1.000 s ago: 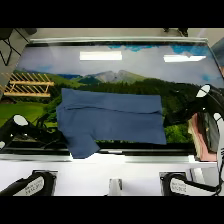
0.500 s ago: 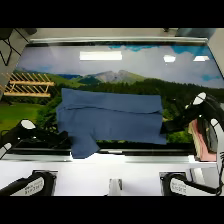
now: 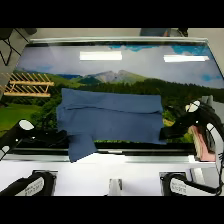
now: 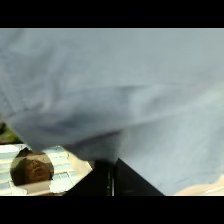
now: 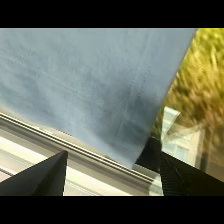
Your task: Fold the shirts.
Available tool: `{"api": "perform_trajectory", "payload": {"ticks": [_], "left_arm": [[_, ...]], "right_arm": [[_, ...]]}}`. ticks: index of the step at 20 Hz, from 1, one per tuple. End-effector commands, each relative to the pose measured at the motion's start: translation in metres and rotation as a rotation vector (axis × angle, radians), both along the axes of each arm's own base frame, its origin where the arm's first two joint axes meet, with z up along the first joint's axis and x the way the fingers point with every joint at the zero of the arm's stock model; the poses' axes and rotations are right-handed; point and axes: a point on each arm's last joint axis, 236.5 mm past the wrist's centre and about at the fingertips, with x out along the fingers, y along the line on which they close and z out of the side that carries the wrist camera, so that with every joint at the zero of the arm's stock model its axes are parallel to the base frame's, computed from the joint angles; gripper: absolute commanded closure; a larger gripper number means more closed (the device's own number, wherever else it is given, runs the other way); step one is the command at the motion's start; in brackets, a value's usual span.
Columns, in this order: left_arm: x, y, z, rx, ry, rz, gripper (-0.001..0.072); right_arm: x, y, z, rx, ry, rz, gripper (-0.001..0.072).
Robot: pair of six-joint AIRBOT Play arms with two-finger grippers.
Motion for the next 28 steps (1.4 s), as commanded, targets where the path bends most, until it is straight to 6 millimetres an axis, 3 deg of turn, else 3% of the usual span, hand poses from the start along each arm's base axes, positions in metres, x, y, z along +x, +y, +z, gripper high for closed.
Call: {"api": "perform_trajectory", "payload": {"ticks": [1, 5, 6, 7, 8, 9, 12, 15, 17, 19, 23, 25, 27, 28], "left_arm": [[0.002, -0.003, 0.008, -0.012, -0.026, -0.002, 0.0671], [0.004, -0.003, 0.011, -0.01, -0.041, -0.002, 0.067], [0.006, -0.002, 0.013, -0.009, -0.047, -0.002, 0.0671], [0.009, -0.002, 0.015, -0.008, -0.057, -0.002, 0.0671], [0.014, -0.001, 0.019, -0.006, -0.074, -0.003, 0.0671], [0.023, 0.0, 0.027, -0.003, -0.107, -0.012, 0.0671], [0.068, 0.013, 0.075, 0.052, -0.254, -0.066, 0.0673], [0.122, 0.023, 0.136, 0.101, -0.434, -0.073, 0.0674], [0.153, 0.026, 0.15, 0.107, -0.473, -0.072, 0.0674], [0.184, 0.028, 0.144, 0.105, -0.461, -0.075, 0.0673], [0.246, 0.033, 0.121, 0.081, -0.398, -0.041, 0.0672], [0.264, 0.032, 0.103, 0.065, -0.351, -0.048, 0.0672], [0.268, 0.029, 0.08, 0.042, -0.268, -0.031, 0.0664], [0.266, 0.026, 0.07, 0.028, -0.229, -0.025, 0.0583]], "right_arm": [[-0.004, 0.01, -0.007, 0.033, 0.005, -0.032, 0.012], [0.0, 0.025, -0.017, 0.084, 0.005, -0.089, 0.0181], [0.005, 0.028, -0.017, 0.095, -0.01, -0.104, 0.026], [0.011, 0.029, -0.018, 0.1, -0.03, -0.119, 0.0419], [0.014, 0.03, -0.017, 0.102, -0.044, -0.126, 0.0646], [0.018, 0.029, -0.014, 0.102, -0.06, -0.118, 0.069], [0.052, 0.019, 0.023, 0.085, -0.203, -0.039, 0.0693], [0.113, 0.009, 0.074, 0.044, -0.421, -0.039, 0.0693], [0.158, 0.005, 0.096, -0.03, -0.577, -0.041, 0.0694], [0.194, 0.009, 0.097, -0.087, -0.654, -0.027, 0.0694], [0.234, 0.015, 0.066, -0.085, -0.609, -0.065, 0.0691], [0.245, 0.014, 0.054, -0.083, -0.587, -0.089, 0.069], [0.243, 0.015, 0.036, -0.079, -0.528, -0.136, 0.0689], [0.238, 0.019, 0.026, -0.065, -0.49, -0.146, 0.0673]]}}
